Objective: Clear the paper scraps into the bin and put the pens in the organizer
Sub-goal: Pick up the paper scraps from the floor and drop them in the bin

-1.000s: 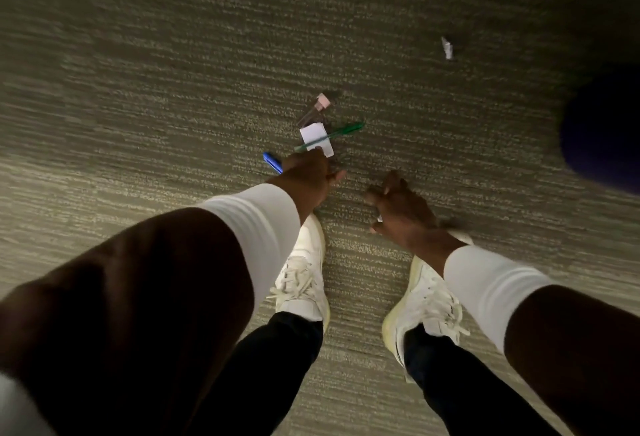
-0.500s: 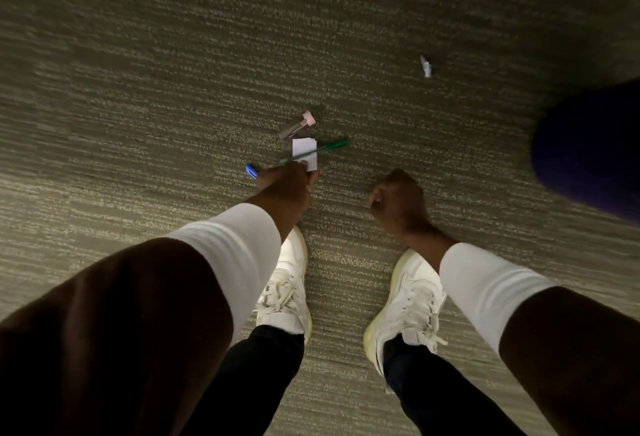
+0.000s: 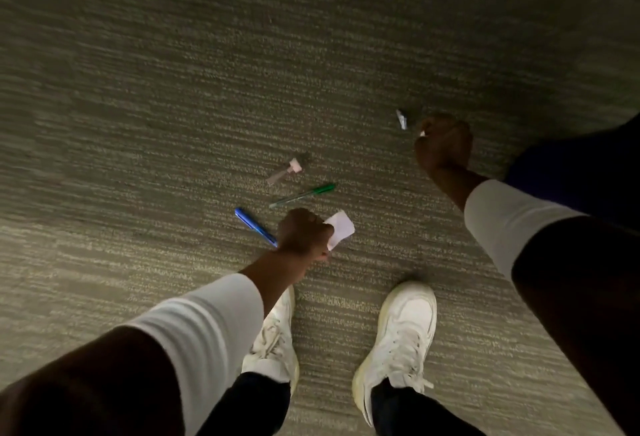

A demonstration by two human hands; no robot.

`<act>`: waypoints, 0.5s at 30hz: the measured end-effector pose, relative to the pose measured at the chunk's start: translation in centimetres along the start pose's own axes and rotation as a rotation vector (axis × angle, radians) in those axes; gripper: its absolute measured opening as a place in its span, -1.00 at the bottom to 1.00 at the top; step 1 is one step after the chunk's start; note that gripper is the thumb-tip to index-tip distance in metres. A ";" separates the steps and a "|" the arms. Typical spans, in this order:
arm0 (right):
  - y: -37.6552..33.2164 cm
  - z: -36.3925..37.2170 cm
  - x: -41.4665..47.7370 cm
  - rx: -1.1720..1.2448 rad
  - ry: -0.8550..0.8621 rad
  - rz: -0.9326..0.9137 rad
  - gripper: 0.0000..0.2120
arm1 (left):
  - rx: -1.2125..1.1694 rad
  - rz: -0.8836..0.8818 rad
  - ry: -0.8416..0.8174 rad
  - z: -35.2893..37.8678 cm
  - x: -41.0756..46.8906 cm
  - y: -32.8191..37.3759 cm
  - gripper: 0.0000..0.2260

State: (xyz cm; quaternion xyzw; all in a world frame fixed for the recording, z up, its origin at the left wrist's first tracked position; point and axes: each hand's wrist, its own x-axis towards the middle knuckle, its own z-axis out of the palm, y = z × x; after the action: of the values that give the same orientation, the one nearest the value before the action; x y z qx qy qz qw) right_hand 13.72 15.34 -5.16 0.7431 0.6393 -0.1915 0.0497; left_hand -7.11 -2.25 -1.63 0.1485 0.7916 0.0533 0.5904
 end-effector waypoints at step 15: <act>-2.8 2.0 3.8 -0.037 0.006 -0.103 -0.78 | 0.264 0.372 0.228 -2.4 3.8 5.7 -0.88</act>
State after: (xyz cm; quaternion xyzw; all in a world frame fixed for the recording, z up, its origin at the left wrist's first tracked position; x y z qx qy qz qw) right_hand 11.02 18.75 -7.82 0.7085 0.6805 -0.1798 0.0517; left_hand -9.41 4.47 -2.94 0.3604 0.8123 0.0735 0.4527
